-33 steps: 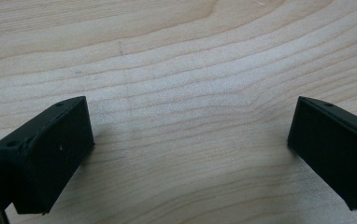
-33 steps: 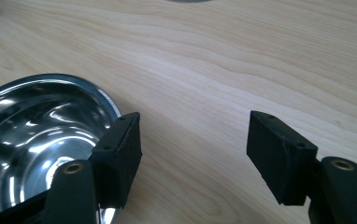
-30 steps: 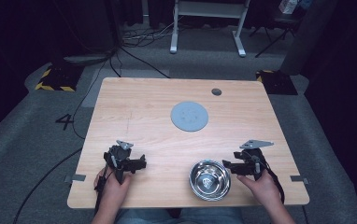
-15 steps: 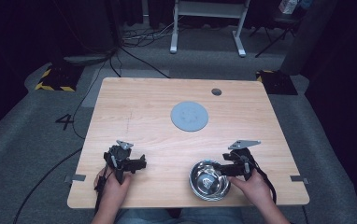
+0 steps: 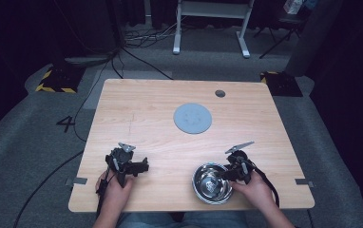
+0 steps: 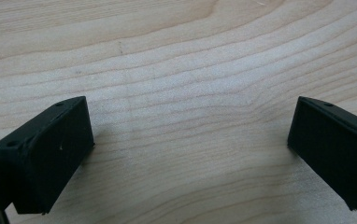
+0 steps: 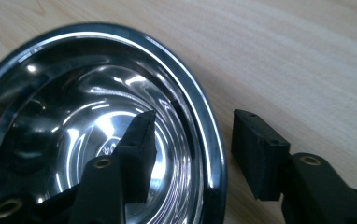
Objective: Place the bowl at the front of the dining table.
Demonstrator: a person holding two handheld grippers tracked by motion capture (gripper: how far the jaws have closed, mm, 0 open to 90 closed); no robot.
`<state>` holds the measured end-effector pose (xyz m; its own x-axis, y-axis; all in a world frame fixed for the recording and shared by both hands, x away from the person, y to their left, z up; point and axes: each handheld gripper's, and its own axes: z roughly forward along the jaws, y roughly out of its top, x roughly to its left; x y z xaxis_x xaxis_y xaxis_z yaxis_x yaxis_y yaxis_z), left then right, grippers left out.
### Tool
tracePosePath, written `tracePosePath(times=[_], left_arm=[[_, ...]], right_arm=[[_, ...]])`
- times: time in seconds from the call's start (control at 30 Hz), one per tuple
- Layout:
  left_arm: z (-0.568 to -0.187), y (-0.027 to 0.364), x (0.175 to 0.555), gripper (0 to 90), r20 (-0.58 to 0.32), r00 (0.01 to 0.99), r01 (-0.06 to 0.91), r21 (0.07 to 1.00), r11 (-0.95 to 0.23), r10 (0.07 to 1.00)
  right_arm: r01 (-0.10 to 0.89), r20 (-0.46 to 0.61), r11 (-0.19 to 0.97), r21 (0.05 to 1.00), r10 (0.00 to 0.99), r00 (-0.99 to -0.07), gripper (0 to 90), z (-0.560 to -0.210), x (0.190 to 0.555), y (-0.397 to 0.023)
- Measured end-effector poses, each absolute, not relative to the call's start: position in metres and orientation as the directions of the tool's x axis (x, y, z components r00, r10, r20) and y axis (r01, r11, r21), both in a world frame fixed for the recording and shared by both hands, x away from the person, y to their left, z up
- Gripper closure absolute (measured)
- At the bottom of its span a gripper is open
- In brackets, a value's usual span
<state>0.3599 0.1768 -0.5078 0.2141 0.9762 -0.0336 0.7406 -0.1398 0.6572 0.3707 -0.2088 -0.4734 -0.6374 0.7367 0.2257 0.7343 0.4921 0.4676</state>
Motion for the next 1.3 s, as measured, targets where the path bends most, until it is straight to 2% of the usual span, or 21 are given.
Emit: tracePosePath(times=[0.03,0.13,0.17,0.23,0.37,0.47,0.7,1.3], left_arm=[[-0.508,0.177,0.36,0.4,-0.033,0.214,0.741,0.657,-0.14,0.976],[-0.508,0.177,0.36,0.4,-0.033,0.215,0.741,0.657,-0.141,0.976],[-0.508,0.177,0.36,0.4,-0.033,0.214,0.741,0.657,-0.14,0.976],[-0.508,0.177,0.36,0.4,-0.033,0.214,0.741,0.657,-0.14,0.976],[-0.508,0.177,0.36,0.4,-0.034,0.214,0.74,0.658,-0.14,0.976],[-0.508,0.177,0.36,0.4,-0.033,0.214,0.741,0.657,-0.141,0.976],[-0.508,0.177,0.36,0.4,-0.033,0.215,0.741,0.657,-0.141,0.976],[-0.508,0.177,0.36,0.4,-0.033,0.215,0.741,0.657,-0.14,0.976]], right_arm=[[0.736,0.243,0.498,0.458,0.726,-0.643,57.3,-0.475,0.371,-0.208],[0.746,0.256,0.491,0.45,0.729,-0.635,61.7,-0.475,0.372,-0.209],[0.753,0.265,0.487,0.443,0.731,-0.629,67.2,-0.476,0.373,-0.209],[0.753,0.266,0.492,0.437,0.729,-0.631,72.7,-0.476,0.373,-0.209],[0.76,0.286,0.481,0.436,0.727,-0.624,78.1,-0.475,0.373,-0.21],[0.763,0.312,0.457,0.458,0.721,-0.619,85.3,-0.472,0.372,-0.214],[0.726,0.225,0.45,0.52,0.747,-0.625,85.9,-0.457,0.367,-0.216],[0.682,0.15,0.429,0.593,0.773,-0.617,85.6,-0.419,0.382,-0.217]])
